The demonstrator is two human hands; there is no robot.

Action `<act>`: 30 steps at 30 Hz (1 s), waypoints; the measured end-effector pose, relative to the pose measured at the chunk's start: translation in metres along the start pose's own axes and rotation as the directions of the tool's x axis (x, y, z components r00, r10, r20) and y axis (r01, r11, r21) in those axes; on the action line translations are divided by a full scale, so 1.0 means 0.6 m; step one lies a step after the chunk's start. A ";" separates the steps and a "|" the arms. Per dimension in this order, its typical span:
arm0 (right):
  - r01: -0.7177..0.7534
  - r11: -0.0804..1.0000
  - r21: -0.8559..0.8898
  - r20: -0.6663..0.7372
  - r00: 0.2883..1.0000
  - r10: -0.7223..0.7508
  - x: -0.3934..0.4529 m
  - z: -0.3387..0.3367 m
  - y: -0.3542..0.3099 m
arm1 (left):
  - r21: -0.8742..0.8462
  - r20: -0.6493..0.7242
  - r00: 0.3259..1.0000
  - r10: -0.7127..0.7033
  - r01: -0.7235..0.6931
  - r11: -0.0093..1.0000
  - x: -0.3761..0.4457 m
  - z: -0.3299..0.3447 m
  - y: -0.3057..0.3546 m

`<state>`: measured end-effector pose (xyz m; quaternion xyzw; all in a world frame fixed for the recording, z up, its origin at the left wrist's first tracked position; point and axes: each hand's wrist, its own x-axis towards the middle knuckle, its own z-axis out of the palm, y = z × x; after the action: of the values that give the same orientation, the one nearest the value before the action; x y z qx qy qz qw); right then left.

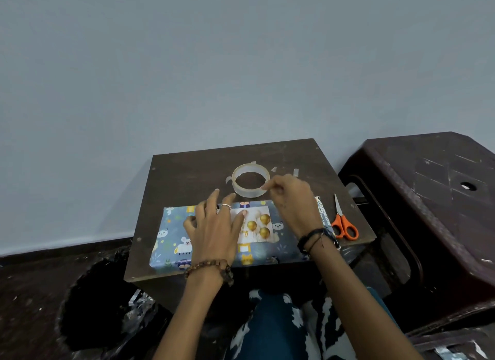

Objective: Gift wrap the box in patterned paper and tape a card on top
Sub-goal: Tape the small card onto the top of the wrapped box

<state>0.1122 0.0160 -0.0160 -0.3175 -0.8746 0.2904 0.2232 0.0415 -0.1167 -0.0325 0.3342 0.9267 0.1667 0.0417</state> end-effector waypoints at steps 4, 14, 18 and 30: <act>0.048 0.980 -0.195 0.099 0.995 -0.029 0.062 0.022 0.010 | 0.148 -0.010 1.000 0.021 -0.019 0.989 -0.003 0.030 -0.004; -0.106 0.985 -0.135 0.098 0.988 0.120 0.073 0.044 0.023 | 0.106 -0.017 1.000 0.025 -0.023 0.994 0.000 0.042 -0.012; -0.109 0.994 0.007 -0.030 0.994 0.109 0.047 -0.004 0.031 | -0.124 0.041 0.995 -0.087 0.091 0.988 0.010 0.014 0.000; -0.161 0.950 0.266 -0.507 0.815 0.280 -0.012 -0.168 0.147 | -0.854 0.083 0.990 0.115 0.011 0.521 0.105 0.026 0.326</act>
<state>0.2126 0.1034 -0.0012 -0.4602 -0.6978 0.3045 0.4567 0.1142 0.0687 0.0212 0.3090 0.7116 0.5775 0.2543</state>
